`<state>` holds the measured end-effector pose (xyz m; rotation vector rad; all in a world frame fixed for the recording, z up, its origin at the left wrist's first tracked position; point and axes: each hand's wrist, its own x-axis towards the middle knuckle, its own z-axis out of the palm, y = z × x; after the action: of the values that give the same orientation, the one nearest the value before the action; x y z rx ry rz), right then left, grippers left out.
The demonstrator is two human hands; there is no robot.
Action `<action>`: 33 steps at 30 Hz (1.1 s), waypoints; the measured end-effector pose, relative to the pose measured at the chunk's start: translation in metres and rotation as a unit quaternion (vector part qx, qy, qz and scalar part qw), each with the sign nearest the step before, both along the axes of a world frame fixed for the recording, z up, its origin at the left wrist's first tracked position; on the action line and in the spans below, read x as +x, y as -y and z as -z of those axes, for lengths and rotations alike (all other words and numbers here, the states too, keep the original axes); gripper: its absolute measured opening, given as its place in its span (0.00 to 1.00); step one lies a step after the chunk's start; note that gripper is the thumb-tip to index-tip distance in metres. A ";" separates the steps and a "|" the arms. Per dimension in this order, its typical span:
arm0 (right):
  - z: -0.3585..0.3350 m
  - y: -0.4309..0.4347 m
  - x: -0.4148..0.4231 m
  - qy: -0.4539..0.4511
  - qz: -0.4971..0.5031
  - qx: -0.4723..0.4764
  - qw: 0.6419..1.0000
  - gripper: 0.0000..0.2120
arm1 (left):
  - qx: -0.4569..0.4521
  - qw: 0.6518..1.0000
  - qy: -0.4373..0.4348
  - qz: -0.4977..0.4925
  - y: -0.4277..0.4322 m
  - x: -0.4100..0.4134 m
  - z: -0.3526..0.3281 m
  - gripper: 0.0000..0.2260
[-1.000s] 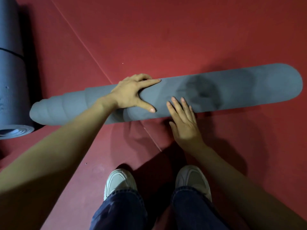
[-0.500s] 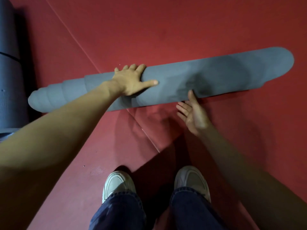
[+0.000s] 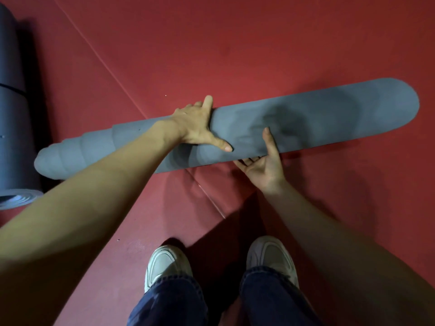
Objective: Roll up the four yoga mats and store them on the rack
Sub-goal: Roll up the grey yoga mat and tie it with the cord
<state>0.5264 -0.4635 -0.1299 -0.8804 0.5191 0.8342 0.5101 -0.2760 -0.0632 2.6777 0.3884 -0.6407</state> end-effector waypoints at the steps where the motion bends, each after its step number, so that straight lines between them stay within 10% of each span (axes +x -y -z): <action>1: 0.001 0.002 -0.002 -0.003 -0.001 -0.002 1.000 0.30 | -0.003 1.000 0.003 -0.001 0.001 -0.002 0.000 0.42; 16: -0.078 -0.015 -0.010 0.046 -0.062 -0.035 0.996 0.09 | -0.095 0.986 0.088 -0.108 -0.014 -0.066 -0.042 0.53; 33: -0.294 -0.091 -0.050 0.410 -0.235 -0.067 0.879 0.33 | -0.205 0.887 0.302 -0.284 -0.033 -0.176 -0.194 0.41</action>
<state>0.4765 -0.3727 0.1640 -1.4124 -0.4095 0.7699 0.3338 -0.2426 0.1308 2.0503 0.7136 0.2654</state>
